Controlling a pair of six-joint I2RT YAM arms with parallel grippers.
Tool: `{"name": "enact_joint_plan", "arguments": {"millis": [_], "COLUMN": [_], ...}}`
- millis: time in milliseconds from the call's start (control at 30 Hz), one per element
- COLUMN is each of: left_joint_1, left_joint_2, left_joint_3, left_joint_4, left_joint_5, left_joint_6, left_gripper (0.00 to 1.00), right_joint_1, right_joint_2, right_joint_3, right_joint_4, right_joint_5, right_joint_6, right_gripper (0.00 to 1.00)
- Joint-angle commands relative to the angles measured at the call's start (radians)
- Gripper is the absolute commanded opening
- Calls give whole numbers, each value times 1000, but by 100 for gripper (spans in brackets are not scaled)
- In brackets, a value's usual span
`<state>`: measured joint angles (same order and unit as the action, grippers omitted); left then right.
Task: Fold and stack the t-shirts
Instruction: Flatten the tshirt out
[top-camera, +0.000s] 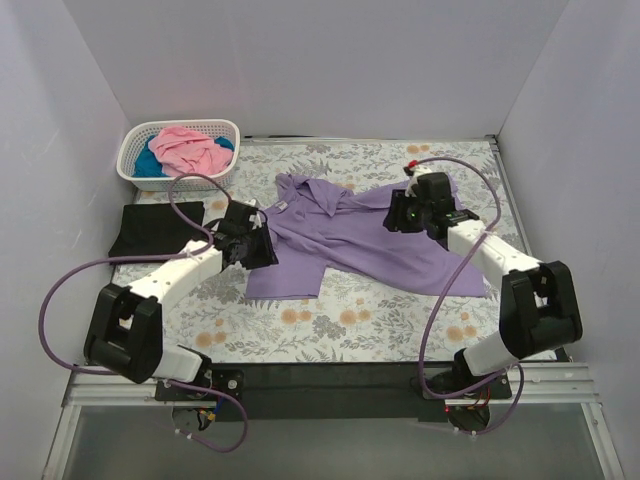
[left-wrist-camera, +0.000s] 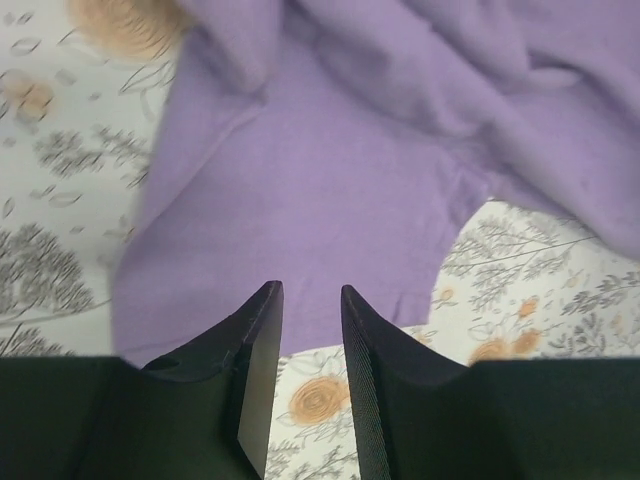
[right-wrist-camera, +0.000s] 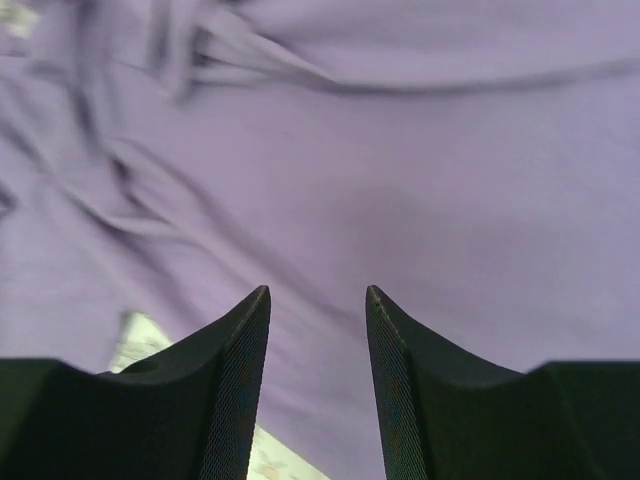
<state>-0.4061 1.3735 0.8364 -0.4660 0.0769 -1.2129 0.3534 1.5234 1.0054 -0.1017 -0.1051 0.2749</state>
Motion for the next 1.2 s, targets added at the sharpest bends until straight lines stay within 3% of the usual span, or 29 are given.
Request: {"name": "enact_joint_plan", "arguments": {"millis": [0,167,467,700,867,1067,1167], "left_joint_1": [-17,-19,-8,71,145,148,148], "left_joint_2": [76,231,384,498,567,477,348], "left_joint_3": [92,193,253,308,385,437,399], "left_joint_4": [6,15,20,10,-14,-54,-68], "left_joint_5": [63,46,-65,-144,-128,-120,-144], "left_joint_6": [-7,-33,-114,-128,-103,-80,-70], "left_gripper": [29,26,16,13,13,20,31], "right_joint_1": [-100,-211,-237,-243,-271,-284,-286], "right_joint_2": [-57,-48,155,343,504,463,327], "right_joint_3": [-102,-136,-25,160,407,591,544], "right_joint_4": [-59,-62,-62,-64,-130,-265,-302], "right_joint_5": [84,53,39,67,33,42,74], "right_joint_6": [-60,-81,-105,-123,-137,-149,-163], "right_gripper": [50,50,58,59,59,59,59]}}
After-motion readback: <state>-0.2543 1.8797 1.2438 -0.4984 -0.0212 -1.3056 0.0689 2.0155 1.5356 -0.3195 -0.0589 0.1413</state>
